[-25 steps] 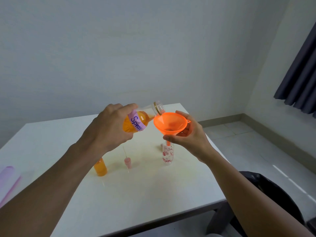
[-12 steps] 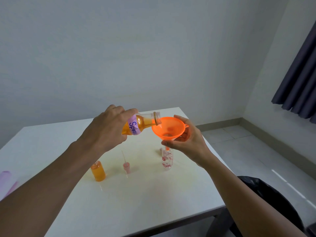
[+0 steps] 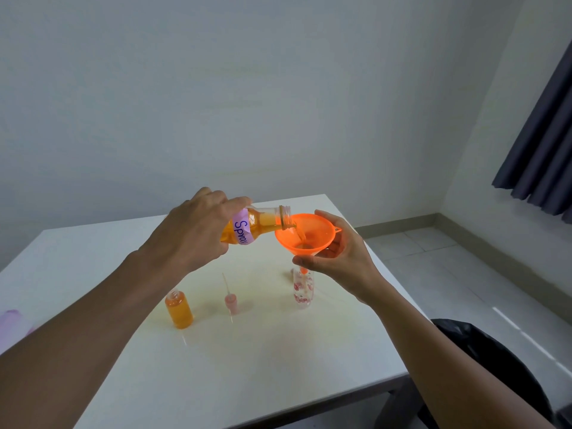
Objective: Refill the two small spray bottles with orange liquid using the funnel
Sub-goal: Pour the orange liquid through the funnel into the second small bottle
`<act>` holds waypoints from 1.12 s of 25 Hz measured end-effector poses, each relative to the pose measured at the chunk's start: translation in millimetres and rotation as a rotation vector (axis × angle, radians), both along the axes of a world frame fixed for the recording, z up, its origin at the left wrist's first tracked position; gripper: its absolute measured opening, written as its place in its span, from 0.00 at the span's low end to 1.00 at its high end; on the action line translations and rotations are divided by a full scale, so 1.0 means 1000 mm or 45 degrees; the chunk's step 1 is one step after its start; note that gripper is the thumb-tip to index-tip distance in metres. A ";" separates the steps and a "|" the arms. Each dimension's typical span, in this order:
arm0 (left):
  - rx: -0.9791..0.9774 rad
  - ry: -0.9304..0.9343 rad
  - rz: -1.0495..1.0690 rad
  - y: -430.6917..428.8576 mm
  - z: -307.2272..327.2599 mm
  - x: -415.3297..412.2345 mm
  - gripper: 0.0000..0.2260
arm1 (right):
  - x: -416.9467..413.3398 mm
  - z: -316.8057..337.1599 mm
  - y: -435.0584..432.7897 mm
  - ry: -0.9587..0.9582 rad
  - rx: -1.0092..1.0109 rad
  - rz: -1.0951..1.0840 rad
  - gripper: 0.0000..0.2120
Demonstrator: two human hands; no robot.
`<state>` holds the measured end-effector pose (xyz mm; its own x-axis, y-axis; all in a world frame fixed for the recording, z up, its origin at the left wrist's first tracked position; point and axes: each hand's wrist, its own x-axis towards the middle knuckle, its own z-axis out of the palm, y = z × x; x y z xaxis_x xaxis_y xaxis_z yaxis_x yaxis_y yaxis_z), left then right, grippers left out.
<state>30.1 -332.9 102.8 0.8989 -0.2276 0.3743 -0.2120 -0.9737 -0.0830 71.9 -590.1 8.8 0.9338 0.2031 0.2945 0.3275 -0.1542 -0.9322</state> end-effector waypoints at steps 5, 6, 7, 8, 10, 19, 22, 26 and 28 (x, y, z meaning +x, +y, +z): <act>-0.008 -0.011 -0.007 0.000 0.000 0.001 0.32 | 0.000 0.001 0.000 0.009 0.019 0.011 0.46; -0.013 -0.010 -0.010 0.000 0.001 0.001 0.32 | 0.000 0.001 0.000 0.008 0.024 0.013 0.46; -0.017 -0.009 -0.012 0.000 0.001 0.001 0.32 | 0.000 0.001 0.000 0.007 0.027 0.013 0.46; -0.017 -0.008 -0.011 -0.001 0.001 0.001 0.32 | 0.000 0.001 0.000 0.006 0.031 0.013 0.46; -0.018 -0.005 -0.006 -0.002 0.001 0.001 0.33 | 0.000 0.002 0.000 0.005 0.027 0.010 0.46; -0.005 0.006 0.017 0.000 0.002 0.000 0.32 | -0.001 0.003 0.003 -0.014 0.002 0.011 0.46; 0.007 0.015 0.020 0.001 0.002 0.000 0.32 | -0.002 0.002 0.004 -0.015 -0.002 0.008 0.46; 0.005 0.011 0.021 0.002 0.003 -0.001 0.32 | -0.003 0.003 0.005 -0.026 -0.005 0.008 0.46; 0.014 0.014 0.026 0.002 0.004 -0.001 0.32 | -0.003 0.004 0.006 -0.030 -0.006 0.004 0.45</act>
